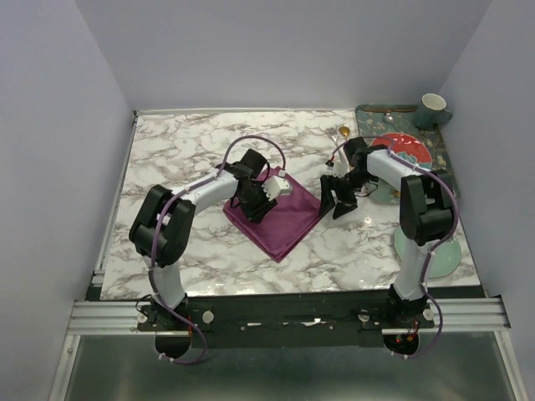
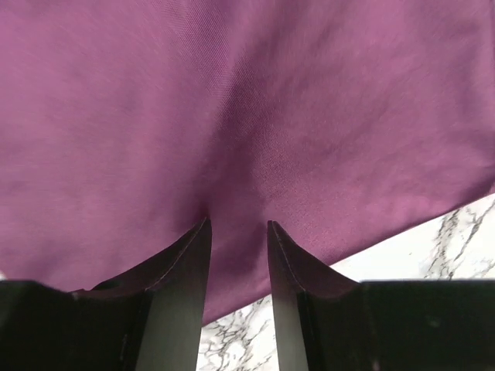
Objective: Fold the napkin into a case and place the utensils inside
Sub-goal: Smooth out the lower triangle-folded napkin at the center of the board, then pick up the lower triangle-folded napkin from the center of the board.
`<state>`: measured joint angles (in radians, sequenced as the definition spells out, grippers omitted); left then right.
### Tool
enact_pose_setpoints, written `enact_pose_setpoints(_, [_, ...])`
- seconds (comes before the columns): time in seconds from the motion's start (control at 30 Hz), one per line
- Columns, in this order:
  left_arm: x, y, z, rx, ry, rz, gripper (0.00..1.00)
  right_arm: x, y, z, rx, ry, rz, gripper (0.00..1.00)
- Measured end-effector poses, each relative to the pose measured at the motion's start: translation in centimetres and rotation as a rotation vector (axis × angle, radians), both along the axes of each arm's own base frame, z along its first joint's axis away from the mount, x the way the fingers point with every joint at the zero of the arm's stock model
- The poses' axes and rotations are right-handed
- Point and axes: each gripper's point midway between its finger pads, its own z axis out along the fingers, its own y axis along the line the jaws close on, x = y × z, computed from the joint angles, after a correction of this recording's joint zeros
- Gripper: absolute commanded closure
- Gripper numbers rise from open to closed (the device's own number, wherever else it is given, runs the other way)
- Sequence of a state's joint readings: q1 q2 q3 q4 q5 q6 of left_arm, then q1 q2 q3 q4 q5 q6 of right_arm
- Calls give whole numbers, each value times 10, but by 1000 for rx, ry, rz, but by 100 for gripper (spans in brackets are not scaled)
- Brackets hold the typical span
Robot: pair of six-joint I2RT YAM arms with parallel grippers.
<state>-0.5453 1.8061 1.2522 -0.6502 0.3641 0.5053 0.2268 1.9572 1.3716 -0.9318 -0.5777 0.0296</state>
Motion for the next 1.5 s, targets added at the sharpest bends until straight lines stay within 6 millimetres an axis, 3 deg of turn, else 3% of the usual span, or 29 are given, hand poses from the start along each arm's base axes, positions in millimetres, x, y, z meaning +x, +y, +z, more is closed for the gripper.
enact_pose_setpoints(0.1, [-11, 6, -23, 52, 62, 0, 57, 2, 0, -7, 2, 21, -6, 30])
enact_pose_setpoints(0.27, [-24, 0, -24, 58, 91, 18, 55, 10, -1, -18, 13, 63, -31, 31])
enact_pose_setpoints(0.53, [-97, -39, -23, 62, 276, 61, 55, 27, 1, -18, 31, 45, -44, 36])
enact_pose_setpoints(0.6, [-104, -42, -23, 56, 315, 91, 55, 29, 1, -19, 32, 45, -45, 37])
enact_pose_setpoints(0.8, [-104, -34, -23, 38, 383, 182, 55, 33, -7, -20, 26, 39, -57, 39])
enact_pose_setpoints(1.1, [-105, -31, -22, 20, 393, 176, 55, 59, -14, -20, 19, -28, -47, 46])
enact_pose_setpoints(1.5, [-105, -32, -22, 15, 394, 170, 55, 52, 3, -24, 102, 36, -46, 54])
